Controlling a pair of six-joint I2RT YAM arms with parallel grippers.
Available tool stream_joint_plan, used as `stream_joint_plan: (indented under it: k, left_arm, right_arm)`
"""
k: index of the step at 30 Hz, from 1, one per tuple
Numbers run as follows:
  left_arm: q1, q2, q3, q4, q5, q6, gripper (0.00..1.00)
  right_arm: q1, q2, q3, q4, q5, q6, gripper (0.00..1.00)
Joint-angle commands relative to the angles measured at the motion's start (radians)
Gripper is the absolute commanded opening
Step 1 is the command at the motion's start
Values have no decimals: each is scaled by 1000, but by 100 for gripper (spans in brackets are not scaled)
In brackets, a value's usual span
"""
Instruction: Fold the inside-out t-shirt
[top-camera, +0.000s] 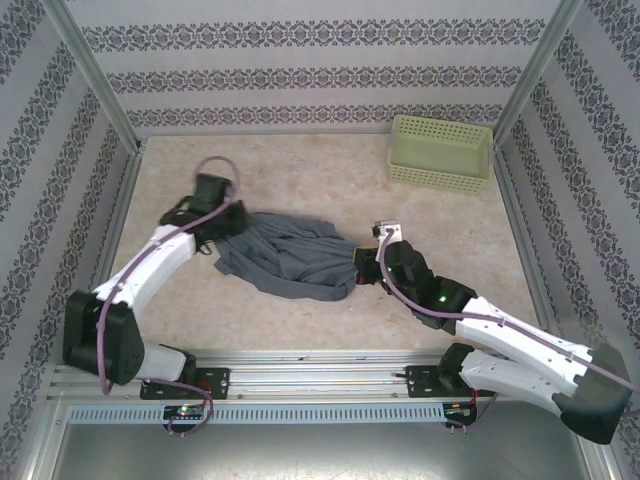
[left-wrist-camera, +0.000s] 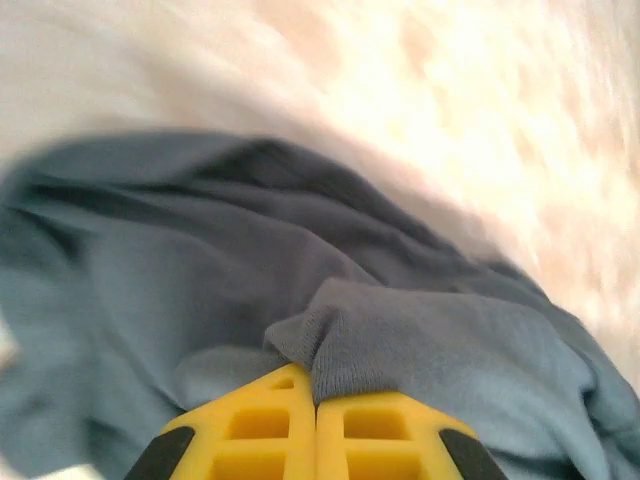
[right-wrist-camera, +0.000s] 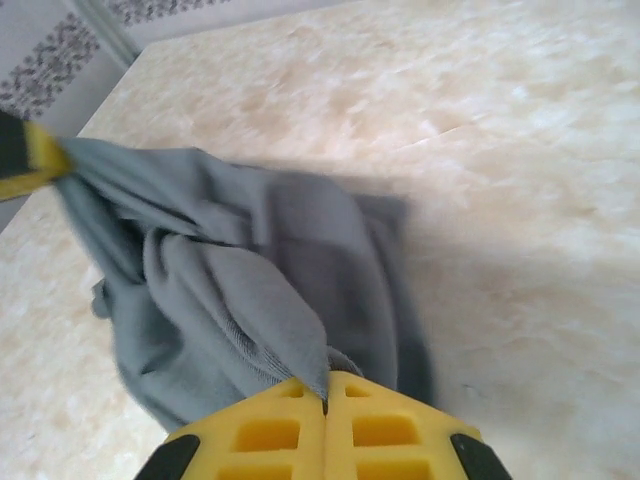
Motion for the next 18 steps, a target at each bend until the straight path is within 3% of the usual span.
stream_joint_plan:
  k: [1, 6, 7, 10, 12, 14, 18]
  left_arm:
    - [69, -84, -20, 26, 77, -27, 0]
    - [71, -68, -70, 51, 199, -37, 0]
    - [66, -57, -82, 64, 242, -35, 0]
    - [28, -37, -96, 67, 296, -21, 0]
    - [0, -35, -107, 76, 313, -14, 0]
    - [-9, -32, -121, 96, 344, -5, 0]
    - [-10, -40, -134, 99, 346, 8, 0]
  right_arm:
    - [-9, -25, -26, -107, 116, 2, 0]
    - [-21, 38, 1, -150, 113, 7, 0]
    - [-21, 57, 22, -173, 125, 9, 7]
    - [-21, 110, 119, -273, 178, 11, 56]
    - [-13, 157, 195, -302, 156, -40, 72]
    - [13, 212, 274, -298, 128, -88, 76]
    - [23, 384, 451, -332, 9, -77, 75]
